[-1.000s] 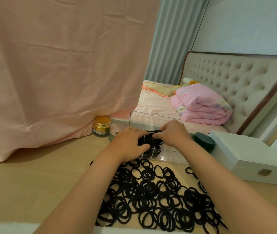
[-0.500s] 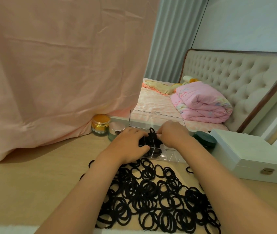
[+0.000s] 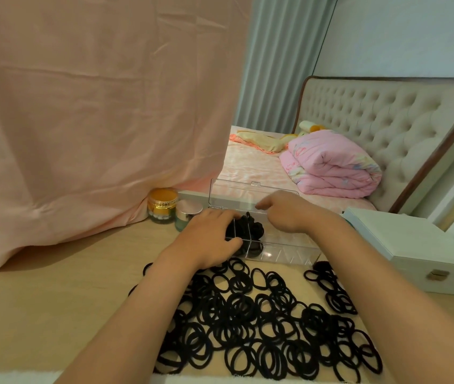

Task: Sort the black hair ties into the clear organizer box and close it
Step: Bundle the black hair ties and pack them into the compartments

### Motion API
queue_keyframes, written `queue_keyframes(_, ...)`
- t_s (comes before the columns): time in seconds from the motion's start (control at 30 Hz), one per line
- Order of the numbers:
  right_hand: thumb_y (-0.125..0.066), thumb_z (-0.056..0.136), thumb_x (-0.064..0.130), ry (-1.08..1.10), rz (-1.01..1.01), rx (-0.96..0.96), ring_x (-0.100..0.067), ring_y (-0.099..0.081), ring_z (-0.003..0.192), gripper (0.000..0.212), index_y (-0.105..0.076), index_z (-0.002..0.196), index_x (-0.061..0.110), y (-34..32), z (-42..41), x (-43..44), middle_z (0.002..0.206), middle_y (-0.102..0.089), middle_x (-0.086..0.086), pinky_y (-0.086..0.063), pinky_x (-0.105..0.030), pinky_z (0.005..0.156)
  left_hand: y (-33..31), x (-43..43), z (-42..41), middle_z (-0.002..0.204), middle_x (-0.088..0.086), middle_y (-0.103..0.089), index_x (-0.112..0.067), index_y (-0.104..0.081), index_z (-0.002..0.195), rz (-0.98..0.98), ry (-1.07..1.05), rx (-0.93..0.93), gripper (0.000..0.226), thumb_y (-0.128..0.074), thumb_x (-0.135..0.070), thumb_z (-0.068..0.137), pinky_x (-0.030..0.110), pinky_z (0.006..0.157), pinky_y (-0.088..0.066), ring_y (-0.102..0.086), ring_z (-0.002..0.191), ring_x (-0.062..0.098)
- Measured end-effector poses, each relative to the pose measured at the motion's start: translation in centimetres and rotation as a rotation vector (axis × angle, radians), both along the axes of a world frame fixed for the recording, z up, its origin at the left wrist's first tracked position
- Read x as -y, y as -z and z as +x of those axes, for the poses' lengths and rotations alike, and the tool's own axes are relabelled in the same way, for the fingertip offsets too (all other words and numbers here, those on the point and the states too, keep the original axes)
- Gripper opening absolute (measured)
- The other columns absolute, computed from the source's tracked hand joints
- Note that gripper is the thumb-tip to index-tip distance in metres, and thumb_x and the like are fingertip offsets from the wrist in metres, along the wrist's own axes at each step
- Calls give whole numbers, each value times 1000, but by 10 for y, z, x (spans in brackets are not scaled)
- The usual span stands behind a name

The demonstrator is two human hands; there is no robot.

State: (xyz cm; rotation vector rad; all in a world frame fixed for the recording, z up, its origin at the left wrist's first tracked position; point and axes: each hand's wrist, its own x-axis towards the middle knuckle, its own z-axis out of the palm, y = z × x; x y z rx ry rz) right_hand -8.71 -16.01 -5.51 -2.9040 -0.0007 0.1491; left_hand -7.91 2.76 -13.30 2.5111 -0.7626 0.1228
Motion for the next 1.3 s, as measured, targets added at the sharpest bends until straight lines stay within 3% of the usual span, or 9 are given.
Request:
queue_keyframes(0.2,-24,83,43,-274,-377,108,-17,-51,126,61,-73,116,29,30,-22,1,133,-66,4,-28,-44,112,4,4,-1,158,-5,-33,-37,-30,153,12,24,88,67,-51,-55,92,41,120,-23,-25,145,17)
queue_keyframes(0.37,-27,93,48,-358,-438,111,-15,-35,146,57,-75,115,26,42,-26,0,135,-64,8,0,-52,123,9,5,-2,161,-4,-29,-41,-28,154,87,13,125,61,-41,-58,97,45,122,-19,-20,149,17)
queue_keyframes(0.5,-17,84,52,-308,-389,177,-15,-34,146,69,-73,118,29,37,-28,4,138,-62,11,2,-54,123,8,8,-3,165,-6,-24,-44,-23,156,193,-10,118,58,-31,-60,101,44,124,-11,-15,152,20)
queue_keyframes(0.67,-29,98,48,-321,-364,157,-16,-24,151,56,-59,139,24,52,-40,3,151,-50,8,6,-54,124,6,9,-5,165,-6,-22,-46,-23,155,225,-24,117,57,-28,-60,101,44,125,-7,-13,152,19)
queue_keyframes(0.8,-46,99,32,-219,-72,237,-17,-33,146,48,-52,147,24,34,-56,18,154,-45,4,-14,-45,124,1,14,-11,165,-2,-24,-42,-22,156,251,-66,148,59,-30,-60,101,44,124,-8,-14,152,20)
queue_keyframes(0.93,-51,96,23,-65,66,305,-11,-54,122,43,-60,138,26,26,-89,53,139,-57,8,-44,-34,106,-12,24,-25,164,-2,-26,-35,-26,156,230,-53,211,61,-36,-58,100,41,123,-11,-18,151,20)
queue_keyframes(1.17,-49,99,41,81,0,280,-10,-46,128,37,-60,133,31,60,-147,87,134,-49,13,-43,-37,109,-30,64,-90,146,-12,-45,-35,-51,140,91,233,152,51,-48,-59,95,35,115,-32,-37,135,9)
queue_keyframes(1.23,-48,98,47,139,-6,255,-13,-47,127,41,-55,135,29,68,-154,89,133,-50,8,-43,-38,108,-26,75,-110,151,-13,-41,-38,-46,144,155,317,47,59,-48,-65,92,40,115,-34,-36,138,12)
queue_keyframes(1.3,-44,98,54,165,-18,183,-18,-38,139,56,-44,147,27,75,-156,93,148,-43,2,-36,-42,116,-17,80,-125,163,-12,-24,-43,-29,152,290,354,-13,72,-49,-70,89,45,122,-22,-20,148,15)
